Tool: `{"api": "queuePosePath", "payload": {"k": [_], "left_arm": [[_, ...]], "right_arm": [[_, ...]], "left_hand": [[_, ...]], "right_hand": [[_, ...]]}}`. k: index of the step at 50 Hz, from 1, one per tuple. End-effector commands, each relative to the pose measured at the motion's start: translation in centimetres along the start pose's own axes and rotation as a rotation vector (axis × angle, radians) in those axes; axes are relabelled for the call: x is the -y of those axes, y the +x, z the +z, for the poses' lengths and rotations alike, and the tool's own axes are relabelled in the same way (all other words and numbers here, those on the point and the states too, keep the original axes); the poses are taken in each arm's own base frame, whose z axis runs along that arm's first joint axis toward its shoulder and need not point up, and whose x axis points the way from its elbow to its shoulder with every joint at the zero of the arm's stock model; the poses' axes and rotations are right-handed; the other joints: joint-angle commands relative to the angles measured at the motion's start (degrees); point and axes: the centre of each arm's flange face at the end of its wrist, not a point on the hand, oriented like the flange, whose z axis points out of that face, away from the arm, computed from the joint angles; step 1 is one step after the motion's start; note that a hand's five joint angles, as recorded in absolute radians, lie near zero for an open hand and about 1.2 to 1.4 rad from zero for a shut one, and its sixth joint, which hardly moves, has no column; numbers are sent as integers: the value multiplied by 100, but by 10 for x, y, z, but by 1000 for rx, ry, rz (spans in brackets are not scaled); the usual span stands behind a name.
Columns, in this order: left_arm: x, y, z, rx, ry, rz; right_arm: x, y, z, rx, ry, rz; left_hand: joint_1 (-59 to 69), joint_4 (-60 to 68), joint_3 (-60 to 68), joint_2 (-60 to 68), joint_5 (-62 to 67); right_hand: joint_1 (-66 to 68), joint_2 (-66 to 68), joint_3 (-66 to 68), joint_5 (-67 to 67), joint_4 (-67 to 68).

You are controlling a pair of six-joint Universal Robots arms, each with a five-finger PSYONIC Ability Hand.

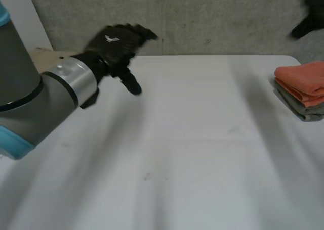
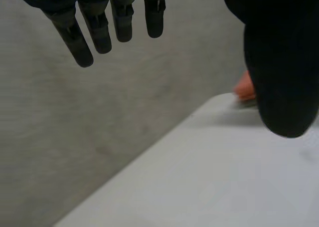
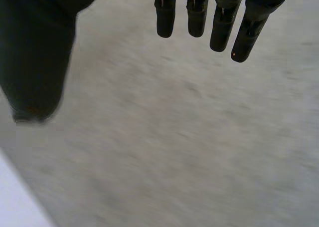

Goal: Fold the laundry.

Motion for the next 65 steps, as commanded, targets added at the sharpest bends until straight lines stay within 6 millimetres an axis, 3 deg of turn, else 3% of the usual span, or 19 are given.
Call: {"api": "queuePosePath", "payload": {"k": [1,4,9,22,23,25,28,31,39,40,43,44,47,48,55,56,58,59,65], "left_arm": [[-9,-73,14,280,93,46],[-23,-113,22,370,97,58],[-79,-185,43,434,27,123],[-213,-275,71,477,-195,537],[-217,-279,73,483,-198,549],[-229,-284,77,487,-202,564],[-225,-288,80,508,-185,576],[-208,-288,85,560,-139,606],[-103,-241,84,691,170,667],[-84,-226,79,684,235,638],[-67,-191,74,617,274,565],[-59,-161,68,552,279,505],[-50,-113,55,440,269,408],[-48,-82,44,363,247,333],[-76,45,-4,3,65,2],[-79,73,-15,-89,33,-54],[-78,93,-25,-155,21,-77],[-77,100,-28,-175,20,-80],[-71,83,-20,-129,42,-80]], "right_arm": [[2,-99,-46,166,-108,123],[-19,-129,-63,221,-199,138],[-51,-158,-86,294,-327,147],[-73,-165,-110,336,-430,144],[-73,-166,-111,337,-432,144],[-75,-166,-114,342,-442,144],[-76,-167,-117,346,-450,143],[-77,-167,-118,345,-455,142],[-83,-155,-113,308,-465,139],[-82,-155,-113,306,-462,138],[-81,-153,-111,301,-456,139],[-79,-151,-109,292,-449,137],[-78,-146,-106,276,-443,137],[-79,-142,-105,264,-444,135],[-85,-131,-100,228,-452,132],[-87,-128,-98,219,-454,131],[-88,-125,-97,211,-458,129],[-89,-124,-97,207,-460,128],[-92,-118,-92,190,-456,126]], "left_hand": [[-120,-155,-178,-151,-245],[-120,-155,-178,-151,-245],[-116,-151,-174,-146,-241],[455,419,397,424,329],[756,721,698,725,631],[3355,3319,3296,3324,3229],[6870,6834,6811,6839,6744],[6880,6845,6822,6849,6755],[6880,6845,6822,6849,6755],[6880,6845,6822,6849,6755],[6880,6845,6822,6849,6755],[6880,6845,6822,6849,6755],[6880,6845,6822,6849,6755],[6880,6845,6822,6849,6755],[6880,6845,6822,6849,6755],[5350,5315,5292,5319,5225],[1232,1197,1174,1201,1107],[431,396,373,400,306],[-120,-155,-178,-151,-245]], "right_hand": [[-149,-269,-182,-351,-326],[-149,-269,-182,-351,-326],[-149,-269,-182,-351,-326],[-149,-269,-182,-351,-326],[-149,-269,-182,-351,-326],[-149,-269,-182,-351,-326],[-149,-269,-182,-351,-326],[-149,-269,-182,-351,-326],[-149,-269,-182,-351,-326],[-149,-269,-182,-351,-326],[-149,-269,-182,-351,-326],[-149,-269,-182,-351,-326],[-149,-269,-182,-351,-326],[-149,-269,-182,-351,-326],[-149,-269,-182,-351,-326],[-149,-269,-182,-351,-326],[-149,-269,-182,-351,-326],[-149,-269,-182,-351,-326],[-149,-269,-182,-351,-326]]}}
